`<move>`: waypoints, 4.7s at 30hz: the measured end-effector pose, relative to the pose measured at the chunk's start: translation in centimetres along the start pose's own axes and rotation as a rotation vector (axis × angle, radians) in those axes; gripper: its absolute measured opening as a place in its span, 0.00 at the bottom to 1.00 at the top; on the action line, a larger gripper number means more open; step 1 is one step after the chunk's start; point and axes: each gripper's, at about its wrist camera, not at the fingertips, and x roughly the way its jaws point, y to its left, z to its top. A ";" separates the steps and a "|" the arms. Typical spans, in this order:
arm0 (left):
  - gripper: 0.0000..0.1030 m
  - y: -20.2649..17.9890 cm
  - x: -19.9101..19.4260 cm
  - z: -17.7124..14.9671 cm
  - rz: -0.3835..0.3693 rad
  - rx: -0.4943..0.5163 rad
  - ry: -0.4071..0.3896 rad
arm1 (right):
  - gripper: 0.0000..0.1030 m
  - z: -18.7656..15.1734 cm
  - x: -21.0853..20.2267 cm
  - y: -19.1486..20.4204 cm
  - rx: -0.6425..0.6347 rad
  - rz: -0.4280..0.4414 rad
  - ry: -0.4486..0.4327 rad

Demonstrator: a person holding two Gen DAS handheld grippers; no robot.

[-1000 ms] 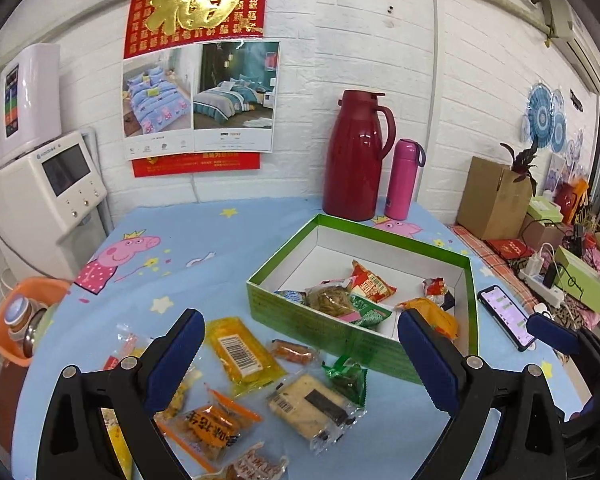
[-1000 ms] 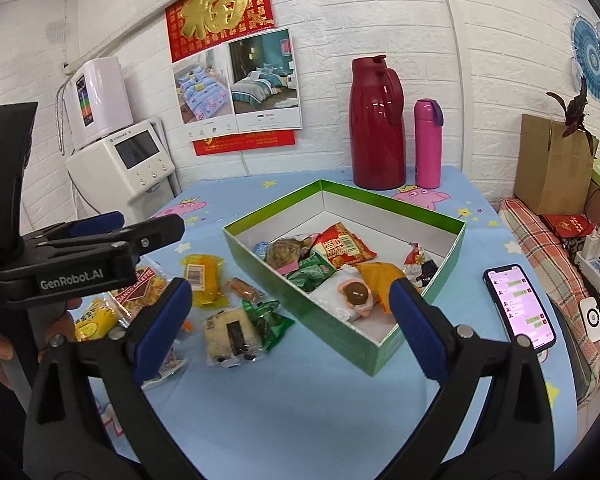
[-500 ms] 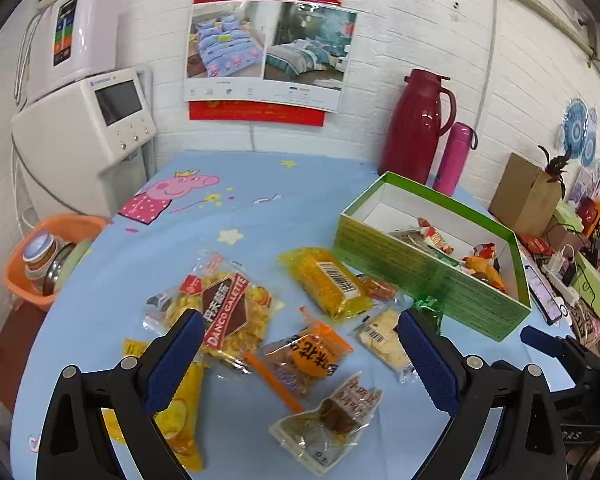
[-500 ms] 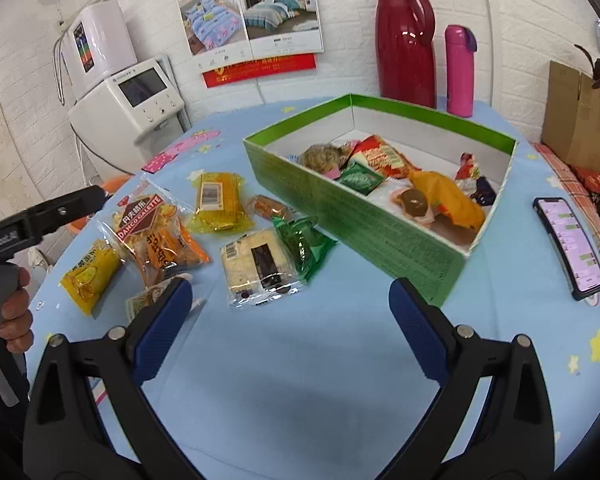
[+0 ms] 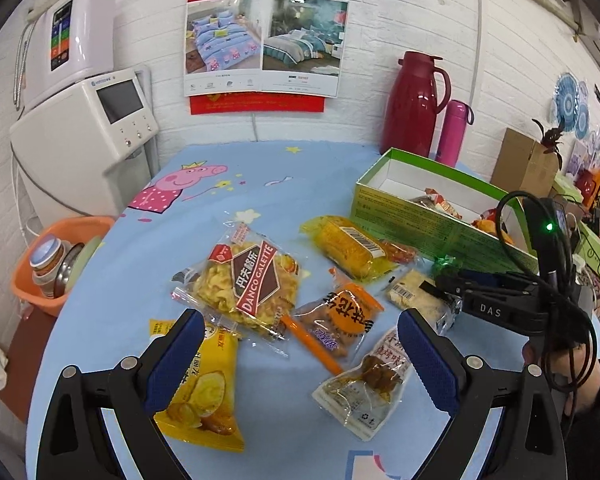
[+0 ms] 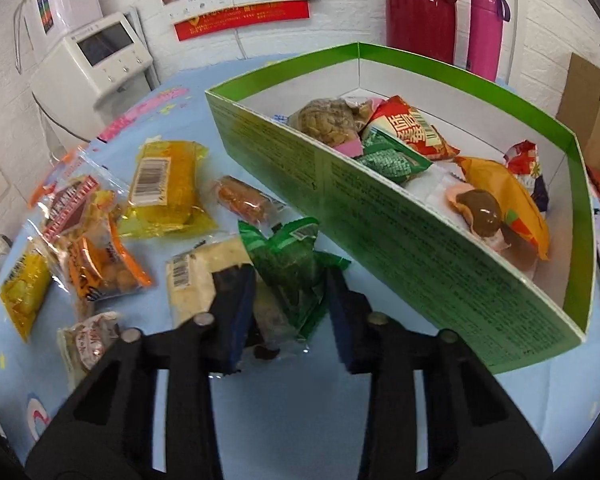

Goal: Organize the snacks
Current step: 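Grasp the green wrapped candy with the right tool while the left tool grasps the clear tofu packet, then carry the green candy and tofu packet into the green box and open both tools, then grasp the yellow chip bag with the left tool while the right tool also grips it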

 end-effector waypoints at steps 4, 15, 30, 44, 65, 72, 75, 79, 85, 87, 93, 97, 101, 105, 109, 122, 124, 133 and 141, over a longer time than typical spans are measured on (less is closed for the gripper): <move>0.96 -1.1 0.7 -0.2 -0.039 0.046 0.015 | 0.27 -1.6 -2.4 -0.8 -0.009 0.002 -0.011; 0.95 -5.6 4.9 -2.1 -0.165 0.198 0.138 | 0.27 -5.1 -7.8 -0.9 -0.040 0.034 -0.049; 0.70 -6.1 7.8 -3.0 -0.238 0.165 0.267 | 0.27 -5.7 -8.0 -1.3 -0.011 0.055 -0.047; 0.35 -7.9 3.9 -0.8 -0.323 0.134 0.210 | 0.26 -4.7 -11.0 -0.8 -0.027 0.072 -0.124; 0.36 -14.8 10.2 12.9 -0.201 0.107 0.038 | 0.26 2.5 -10.1 -9.0 0.127 -0.045 -0.246; 0.36 -15.9 13.9 13.1 -0.197 0.126 0.069 | 0.27 3.7 -7.6 -10.8 0.128 -0.072 -0.225; 0.38 -16.0 14.9 12.8 -0.199 0.131 0.073 | 0.35 3.7 -6.7 -11.0 0.115 -0.078 -0.231; 0.93 -16.1 14.5 12.4 -0.139 0.131 0.011 | 0.80 3.4 -6.4 -10.7 0.072 -0.089 -0.244; 0.95 -15.1 12.7 12.2 -0.118 0.121 -0.035 | 0.82 3.2 -7.1 -10.1 0.070 -0.098 -0.259; 0.95 -14.8 12.0 12.0 -0.105 0.120 -0.043 | 0.82 3.1 -7.4 -9.7 0.070 -0.093 -0.262; 0.95 -13.5 9.1 11.2 -0.100 0.103 -0.061 | 0.87 2.3 -9.4 -7.8 0.060 -0.063 -0.291; 0.95 -12.7 6.8 10.3 -0.085 0.100 -0.087 | 0.91 1.4 -10.8 -6.3 0.054 -0.039 -0.310; 0.95 -12.0 4.5 9.4 -0.072 0.097 -0.104 | 0.91 0.5 -11.8 -4.8 0.035 -0.025 -0.312; 0.95 -11.2 2.6 8.3 -0.076 0.088 -0.106 | 0.93 -0.4 -12.5 -3.5 0.025 -0.012 -0.308; 0.95 -9.8 1.1 6.5 -0.073 0.078 -0.095 | 0.94 -1.4 -12.6 -2.3 0.024 0.008 -0.287; 0.95 5.1 -1.6 -3.2 0.156 -0.045 0.070 | 0.94 -4.5 -7.3 6.0 -0.081 0.190 -0.089; 0.95 6.7 -2.0 -4.5 0.176 -0.048 0.082 | 0.94 -4.8 -6.3 8.0 -0.117 0.209 -0.061; 0.95 9.7 -1.6 -5.7 0.130 -0.052 0.095 | 0.94 -4.8 -3.4 13.3 -0.204 0.257 0.000; 0.86 11.0 1.7 -4.7 0.045 -0.078 0.127 | 0.94 -4.7 -2.3 14.2 -0.196 0.268 0.036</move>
